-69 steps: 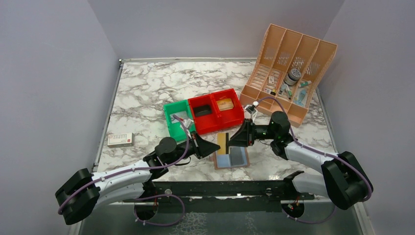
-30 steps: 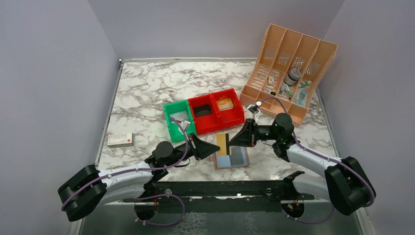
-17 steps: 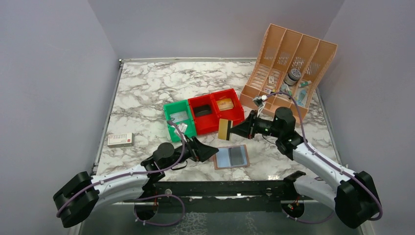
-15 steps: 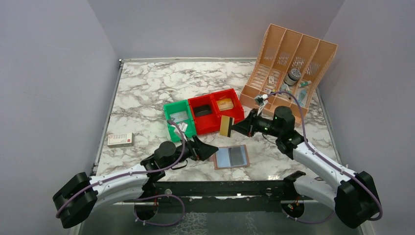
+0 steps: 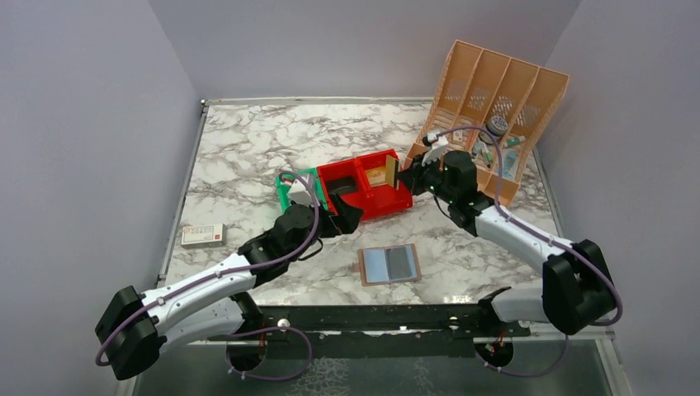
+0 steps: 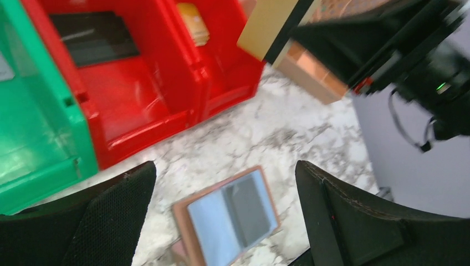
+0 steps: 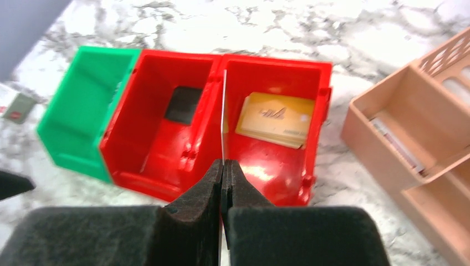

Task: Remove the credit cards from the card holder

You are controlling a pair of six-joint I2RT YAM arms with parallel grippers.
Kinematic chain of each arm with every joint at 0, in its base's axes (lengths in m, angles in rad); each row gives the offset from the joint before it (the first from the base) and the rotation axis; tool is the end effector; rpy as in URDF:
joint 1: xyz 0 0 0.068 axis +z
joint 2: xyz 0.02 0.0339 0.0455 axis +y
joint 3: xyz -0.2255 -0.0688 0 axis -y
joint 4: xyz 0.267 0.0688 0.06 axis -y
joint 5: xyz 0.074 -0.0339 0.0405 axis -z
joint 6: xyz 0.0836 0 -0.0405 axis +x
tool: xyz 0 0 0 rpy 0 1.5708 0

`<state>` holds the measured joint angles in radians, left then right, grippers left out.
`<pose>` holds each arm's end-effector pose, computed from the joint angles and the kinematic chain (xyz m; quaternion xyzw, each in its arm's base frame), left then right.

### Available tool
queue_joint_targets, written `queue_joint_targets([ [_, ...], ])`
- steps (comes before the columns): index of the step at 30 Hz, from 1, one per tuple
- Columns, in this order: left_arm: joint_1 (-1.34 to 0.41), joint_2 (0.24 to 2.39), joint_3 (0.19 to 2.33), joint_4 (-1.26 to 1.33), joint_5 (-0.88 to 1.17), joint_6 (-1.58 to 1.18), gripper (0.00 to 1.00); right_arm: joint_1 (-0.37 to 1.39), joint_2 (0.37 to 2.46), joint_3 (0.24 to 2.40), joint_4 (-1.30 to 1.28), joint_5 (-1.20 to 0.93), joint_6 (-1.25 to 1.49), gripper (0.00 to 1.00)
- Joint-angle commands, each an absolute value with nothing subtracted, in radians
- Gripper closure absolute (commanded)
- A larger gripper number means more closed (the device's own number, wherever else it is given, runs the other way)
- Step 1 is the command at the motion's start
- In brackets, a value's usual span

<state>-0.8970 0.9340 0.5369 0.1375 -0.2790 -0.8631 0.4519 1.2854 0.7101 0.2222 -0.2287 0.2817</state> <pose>0.2080 -0.2236 0.2072 -0.0715 0.7863 -0.3951 0.4696 0.3147 0.1738 0.1812 -0.1343 0.8065 0.2911 0.4968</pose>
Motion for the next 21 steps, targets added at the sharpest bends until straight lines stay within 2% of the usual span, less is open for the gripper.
queue_joint_targets([
  [1,-0.890,0.903,0.467,0.063,-0.316,-0.827,0.01,0.453,1.366,0.767,0.312,-0.141,0.067,0.99],
  [8,-0.879,0.789,0.432,0.038,-0.284,-0.748,0.01,0.471,1.444,0.700,0.529,-0.173,-0.193,0.99],
  [14,-0.869,0.839,0.463,0.005,-0.275,-0.730,0.01,0.518,1.541,0.702,0.604,-0.190,-0.431,0.99],
  [21,-0.866,0.846,0.466,0.002,-0.274,-0.718,0.01,0.531,1.617,0.718,0.661,-0.115,-0.523,0.99],
])
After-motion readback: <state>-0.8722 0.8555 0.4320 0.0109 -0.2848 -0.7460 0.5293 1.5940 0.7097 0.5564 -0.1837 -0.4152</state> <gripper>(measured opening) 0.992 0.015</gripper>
